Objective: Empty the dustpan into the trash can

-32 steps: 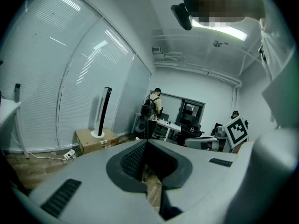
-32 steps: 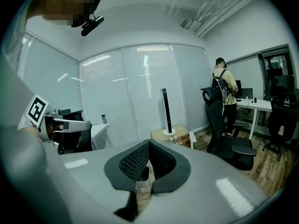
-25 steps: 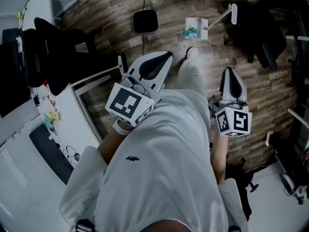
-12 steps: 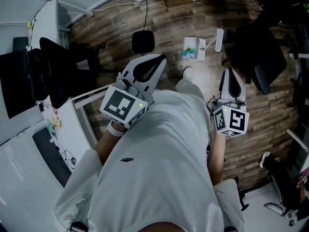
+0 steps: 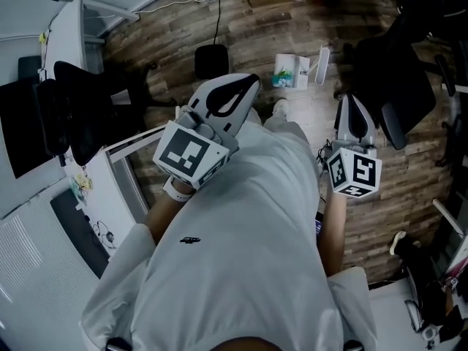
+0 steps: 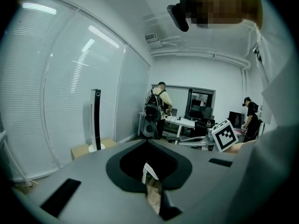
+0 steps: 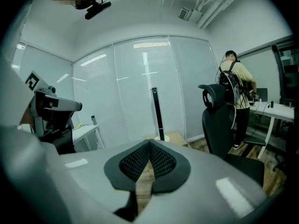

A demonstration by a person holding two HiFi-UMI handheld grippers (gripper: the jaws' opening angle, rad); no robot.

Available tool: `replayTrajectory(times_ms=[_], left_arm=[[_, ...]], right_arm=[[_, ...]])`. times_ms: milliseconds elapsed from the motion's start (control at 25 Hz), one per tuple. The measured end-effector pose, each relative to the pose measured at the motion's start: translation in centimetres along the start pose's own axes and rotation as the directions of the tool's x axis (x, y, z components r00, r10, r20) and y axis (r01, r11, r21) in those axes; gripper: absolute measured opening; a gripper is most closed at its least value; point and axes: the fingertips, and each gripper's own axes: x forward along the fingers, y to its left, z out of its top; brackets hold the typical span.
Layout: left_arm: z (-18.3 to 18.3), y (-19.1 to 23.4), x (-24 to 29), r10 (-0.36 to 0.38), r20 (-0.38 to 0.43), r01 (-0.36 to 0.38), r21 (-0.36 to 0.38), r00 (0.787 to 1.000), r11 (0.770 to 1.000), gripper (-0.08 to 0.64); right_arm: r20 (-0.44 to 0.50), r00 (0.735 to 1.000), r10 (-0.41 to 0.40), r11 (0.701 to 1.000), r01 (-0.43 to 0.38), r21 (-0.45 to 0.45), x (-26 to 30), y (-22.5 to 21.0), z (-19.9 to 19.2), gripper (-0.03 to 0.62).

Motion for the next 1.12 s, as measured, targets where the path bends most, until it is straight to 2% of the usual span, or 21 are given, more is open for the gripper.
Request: replayTrajectory(times_ms=[160,440,680,800,920,1080,1120], left_arm=[[-0.2,1.1,1.1,-0.011,-0.012,0.011,-0.018,1.000,1.000,0.006],[-0.5,1.9,4.3,-0.017,-0.060,0.013,-0.068,0.998,0.998,0.006],[-2.7,2.6,6.3,-0.017,-0.103,0.006,-0.107,0.995,0.994,0.006],[-3.3,3.2,7.5,-0.013,-0.117,0.000,-0.113,0.993,0.994,0.006],[-3.6,3.6,8.7,-0.024,-0.120,0.009,-0.122,0.992,0.993,0.006],[-4.1,3.7,10.1,-0.039,-0.136,0.023,-0.120,0.990,0.993,0.006],[-4.3,3.8,10.5,-0.042,-0.140,0.025,-0.121,0.989,0.992,0.006]], right_arm=[[-0.023,1.000,0.006,1.000,-0.006,-0.022,1.8,0.4,0.3,0.012],[-0.116,0.993,-0.004,1.000,0.006,0.015,4.6,-0.6,-1.8,0.012],[-0.186,0.979,0.083,0.995,-0.091,-0.035,7.7,0.7,-3.3,0.017],[-0.223,0.970,0.100,0.994,-0.109,-0.027,9.1,0.9,-3.9,0.105],[-0.242,0.966,0.094,0.995,-0.102,-0.017,10.2,0.7,-4.4,0.122],[-0.281,0.956,0.089,0.996,-0.088,0.017,11.5,0.1,-5.7,0.212],[-0.288,0.954,0.083,0.997,-0.080,0.023,11.7,-0.2,-5.9,0.216]])
